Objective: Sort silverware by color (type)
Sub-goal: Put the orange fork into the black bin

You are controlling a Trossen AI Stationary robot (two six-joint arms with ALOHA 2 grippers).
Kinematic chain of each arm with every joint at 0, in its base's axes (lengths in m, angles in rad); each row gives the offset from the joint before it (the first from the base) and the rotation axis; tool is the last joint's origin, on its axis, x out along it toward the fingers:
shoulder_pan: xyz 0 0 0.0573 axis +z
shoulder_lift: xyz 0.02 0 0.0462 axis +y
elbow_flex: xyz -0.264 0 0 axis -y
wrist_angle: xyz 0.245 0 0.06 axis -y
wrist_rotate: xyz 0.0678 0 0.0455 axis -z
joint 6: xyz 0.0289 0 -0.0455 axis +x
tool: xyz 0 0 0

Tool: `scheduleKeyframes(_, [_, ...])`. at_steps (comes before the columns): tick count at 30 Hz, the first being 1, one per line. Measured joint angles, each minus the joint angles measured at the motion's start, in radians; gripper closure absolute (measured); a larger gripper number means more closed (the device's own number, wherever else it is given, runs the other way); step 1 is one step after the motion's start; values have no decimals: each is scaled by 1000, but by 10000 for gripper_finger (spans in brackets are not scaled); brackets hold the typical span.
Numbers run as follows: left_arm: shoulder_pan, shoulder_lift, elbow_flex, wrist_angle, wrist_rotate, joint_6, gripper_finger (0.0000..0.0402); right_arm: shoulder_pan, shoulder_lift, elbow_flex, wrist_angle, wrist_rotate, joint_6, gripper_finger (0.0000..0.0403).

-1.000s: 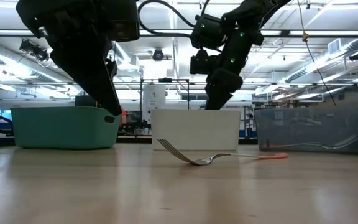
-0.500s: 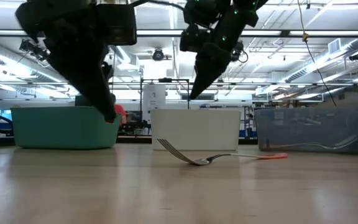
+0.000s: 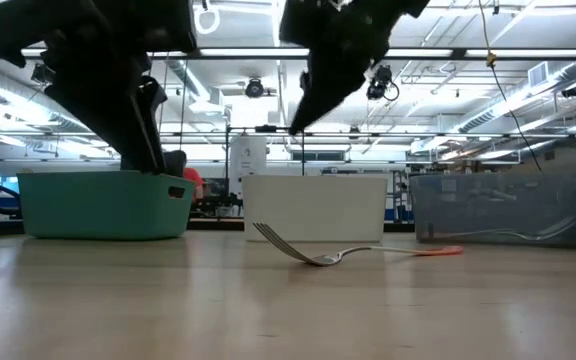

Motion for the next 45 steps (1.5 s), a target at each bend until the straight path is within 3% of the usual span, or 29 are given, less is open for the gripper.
scheduleKeyframes(8, [-9,0,0,-1,-57,12,251,101,-1,-44,112,-11,22,287])
scheduleKeyframes(16, [-9,0,0,10,-63,11,251,192,-1,-89,184,78,52,268])
scheduleKeyframes(31, [-1,0,0,48,-84,13,251,236,1,-265,388,53,123,204])
scheduleKeyframes(45, [13,0,0,66,-89,34,251,237,2,-449,563,37,89,228])
